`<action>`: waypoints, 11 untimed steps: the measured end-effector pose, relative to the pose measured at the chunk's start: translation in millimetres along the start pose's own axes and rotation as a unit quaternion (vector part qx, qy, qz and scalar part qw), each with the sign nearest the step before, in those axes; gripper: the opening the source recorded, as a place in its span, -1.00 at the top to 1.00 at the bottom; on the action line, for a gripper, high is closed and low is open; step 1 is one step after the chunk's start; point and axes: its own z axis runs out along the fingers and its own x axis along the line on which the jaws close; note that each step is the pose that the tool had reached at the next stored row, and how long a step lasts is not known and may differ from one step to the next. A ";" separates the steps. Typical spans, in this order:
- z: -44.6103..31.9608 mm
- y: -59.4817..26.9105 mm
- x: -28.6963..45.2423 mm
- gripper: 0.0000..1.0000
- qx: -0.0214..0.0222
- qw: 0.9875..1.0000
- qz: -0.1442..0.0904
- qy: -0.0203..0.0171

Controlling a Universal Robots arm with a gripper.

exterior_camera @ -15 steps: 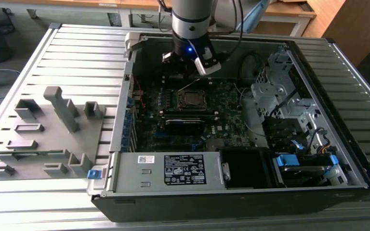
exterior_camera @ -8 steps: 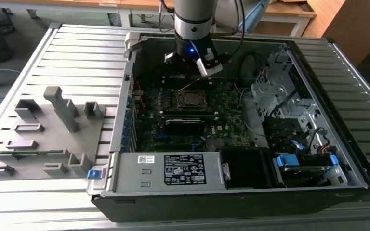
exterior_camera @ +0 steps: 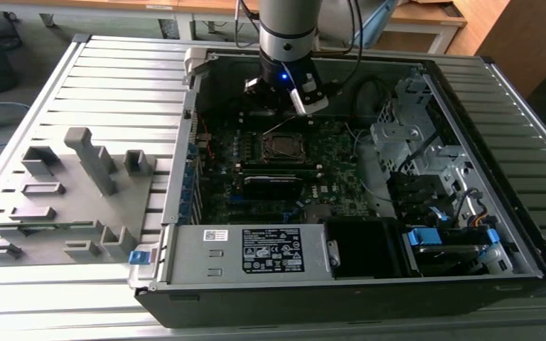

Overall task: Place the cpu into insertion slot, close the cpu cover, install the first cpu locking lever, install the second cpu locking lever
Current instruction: 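Install the first cpu locking lever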

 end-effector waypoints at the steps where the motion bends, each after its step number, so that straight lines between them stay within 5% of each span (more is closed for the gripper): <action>1: 0.0 0.0 -0.1 0.79 0.000 1.000 0.002 -0.001; 11: 1.5 -0.3 -0.1 0.79 -0.001 1.000 0.026 -0.006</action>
